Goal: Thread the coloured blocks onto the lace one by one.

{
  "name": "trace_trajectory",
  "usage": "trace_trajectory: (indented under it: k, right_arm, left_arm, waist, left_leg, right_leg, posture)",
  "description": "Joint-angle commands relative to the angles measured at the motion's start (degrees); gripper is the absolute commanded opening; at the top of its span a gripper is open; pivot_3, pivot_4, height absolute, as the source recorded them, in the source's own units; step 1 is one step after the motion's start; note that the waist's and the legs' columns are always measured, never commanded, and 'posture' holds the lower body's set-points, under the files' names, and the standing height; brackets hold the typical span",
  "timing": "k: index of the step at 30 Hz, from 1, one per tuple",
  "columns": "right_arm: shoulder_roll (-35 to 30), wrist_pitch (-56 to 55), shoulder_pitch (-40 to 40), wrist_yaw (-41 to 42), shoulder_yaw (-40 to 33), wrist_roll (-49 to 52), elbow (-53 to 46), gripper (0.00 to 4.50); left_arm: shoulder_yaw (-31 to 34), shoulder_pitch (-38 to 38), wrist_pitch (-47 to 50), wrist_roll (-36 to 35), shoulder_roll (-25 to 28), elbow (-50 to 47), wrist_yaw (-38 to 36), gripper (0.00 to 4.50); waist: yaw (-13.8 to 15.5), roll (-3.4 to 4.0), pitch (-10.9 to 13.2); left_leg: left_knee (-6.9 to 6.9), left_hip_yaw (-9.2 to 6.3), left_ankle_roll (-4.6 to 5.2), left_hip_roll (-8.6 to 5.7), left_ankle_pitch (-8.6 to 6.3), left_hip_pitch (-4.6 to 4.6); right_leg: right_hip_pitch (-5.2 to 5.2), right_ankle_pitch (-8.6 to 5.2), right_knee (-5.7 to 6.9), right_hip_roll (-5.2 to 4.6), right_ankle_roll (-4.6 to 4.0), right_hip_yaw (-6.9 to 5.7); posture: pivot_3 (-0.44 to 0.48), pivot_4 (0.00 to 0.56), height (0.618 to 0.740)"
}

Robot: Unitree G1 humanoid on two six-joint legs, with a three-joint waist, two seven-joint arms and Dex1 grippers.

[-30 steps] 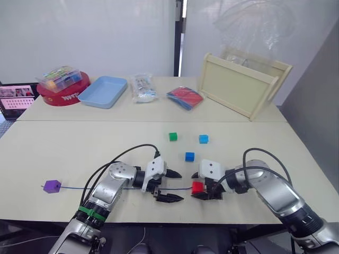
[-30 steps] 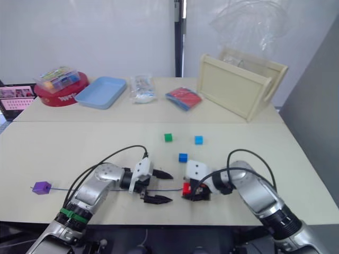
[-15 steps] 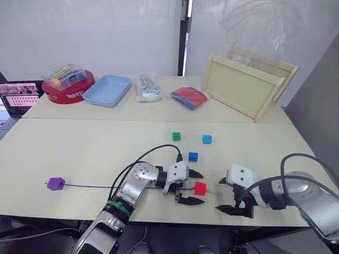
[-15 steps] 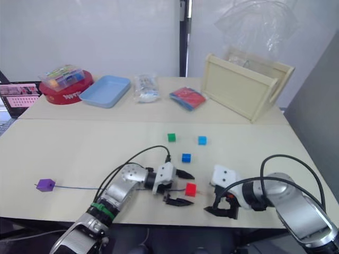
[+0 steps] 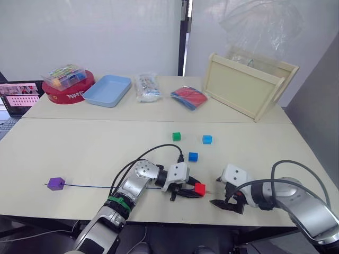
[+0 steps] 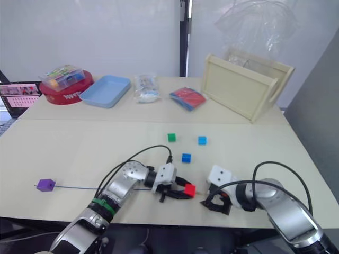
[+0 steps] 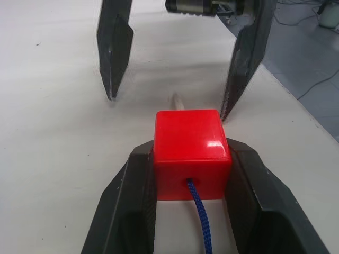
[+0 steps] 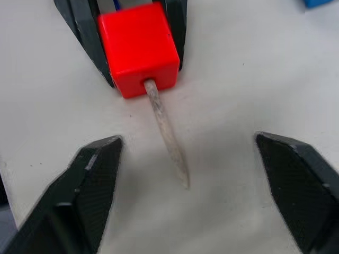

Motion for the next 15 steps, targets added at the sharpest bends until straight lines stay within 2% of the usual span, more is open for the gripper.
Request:
trace_trajectory:
  k: [1, 6, 9, 15]
  right_arm:
    - [1.5, -1.0, -0.1, -0.4, 1.3, 0.5, 1.4, 2.71]
    - [2.1, -3.4, -0.4, 0.5, 2.4, 0.5, 3.2, 0.95]
    - [2.5, -4.3, -1.0, 0.2, 1.8, 0.6, 4.0, 0.04]
    - [0.9, -6.3, -3.7, 3.0, 1.2, 1.1, 6.8, 0.0]
  left_arm:
    - [0.3, 0.4, 0.0, -0.3, 0.5, -2.9, -0.1, 1.21]
    - [1.3, 2.4, 1.8, -0.6, 3.7, -6.2, 0.2, 1.21]
    - [2.8, 4.1, 3.9, -1.9, 5.8, -8.8, 0.7, 1.21]
    - [10.1, 13.5, 7.1, -5.7, 20.1, -18.2, -1.1, 1.21]
  waist:
    - [-0.2, -0.01, 0.0]
    - [-1.0, -0.01, 0.0]
    - [-1.2, 0.0, 0.0]
    - [-1.8, 0.02, 0.0]
  left_leg:
    - [0.0, 0.0, 0.0, 0.0, 0.0, 0.03]
    - [-0.01, -0.01, 0.0, 0.04, 0.0, 0.1]
    - [-0.01, -0.02, 0.0, 0.05, 0.0, 0.15]
    - [-0.1, -0.02, 0.0, 0.21, 0.0, 0.23]
  right_leg:
    - [0.02, 0.0, 0.01, 0.01, 0.0, 0.0]
    - [0.05, 0.0, 0.04, 0.03, 0.0, 0.01]
    - [0.07, 0.0, 0.09, 0.05, 0.0, 0.02]
    - [0.05, 0.0, 0.1, 0.19, -0.01, 0.07]
  posture:
    - [0.0, 0.15, 0.74]
    - [0.0, 0.15, 0.74]
    - [0.0, 0.15, 0.74]
    - [0.0, 0.15, 0.74]
